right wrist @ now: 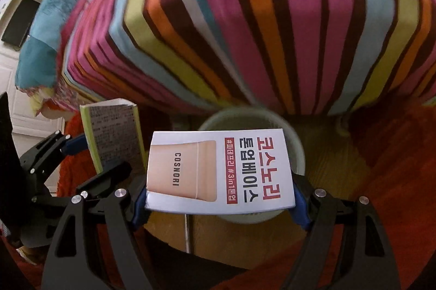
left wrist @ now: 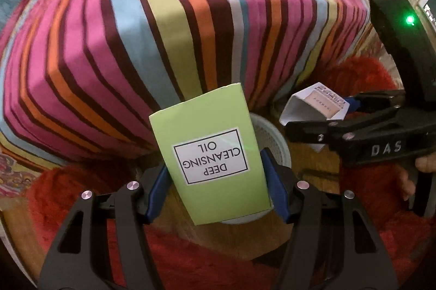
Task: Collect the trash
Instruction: 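Carry the green box and the white COSNORI box down over the wastebasket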
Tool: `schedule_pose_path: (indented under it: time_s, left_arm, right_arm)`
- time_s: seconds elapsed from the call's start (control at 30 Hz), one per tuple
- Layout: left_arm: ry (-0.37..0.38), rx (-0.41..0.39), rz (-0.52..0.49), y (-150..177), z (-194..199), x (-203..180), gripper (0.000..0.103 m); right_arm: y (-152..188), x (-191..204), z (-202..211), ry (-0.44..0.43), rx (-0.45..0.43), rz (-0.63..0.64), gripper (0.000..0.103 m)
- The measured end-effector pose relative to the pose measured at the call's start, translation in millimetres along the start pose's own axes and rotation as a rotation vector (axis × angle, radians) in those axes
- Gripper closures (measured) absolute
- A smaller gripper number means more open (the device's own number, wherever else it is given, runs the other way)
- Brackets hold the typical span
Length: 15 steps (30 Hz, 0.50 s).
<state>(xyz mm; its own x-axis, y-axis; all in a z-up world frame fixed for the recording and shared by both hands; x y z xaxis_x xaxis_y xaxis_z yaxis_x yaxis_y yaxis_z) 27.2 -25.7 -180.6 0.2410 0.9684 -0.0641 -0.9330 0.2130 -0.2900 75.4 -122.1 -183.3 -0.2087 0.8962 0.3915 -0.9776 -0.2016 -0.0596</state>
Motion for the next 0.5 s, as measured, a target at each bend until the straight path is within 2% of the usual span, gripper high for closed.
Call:
schedule_pose_path:
  time_s: [0.2,0.5]
  left_arm:
    - [0.032,0.133,0.004,17,-31,-3,0.041]
    - [0.07,0.273,0.015,28,-66,-2,0.041]
  right_arm:
    - [9,-10,-28,0.042,0.11,-0.058,0.027]
    - [22,-28,-60,0.012,0.233,-0.211,0.027]
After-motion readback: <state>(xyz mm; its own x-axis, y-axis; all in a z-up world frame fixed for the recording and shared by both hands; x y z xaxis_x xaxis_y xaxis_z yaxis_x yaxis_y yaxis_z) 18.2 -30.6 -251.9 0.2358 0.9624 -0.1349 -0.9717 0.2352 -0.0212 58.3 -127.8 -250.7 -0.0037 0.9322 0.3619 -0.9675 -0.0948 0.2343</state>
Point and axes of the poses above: each gripper's, at about its wrist camera, not at the fingertips, and z roughly against the way its jaws point, x to its left, y to its underside, the point moved 10 cm from there along -z, roughly the way its jaws point, and after that the axes turned 7 degrees about -z, right-handed, at the moved point
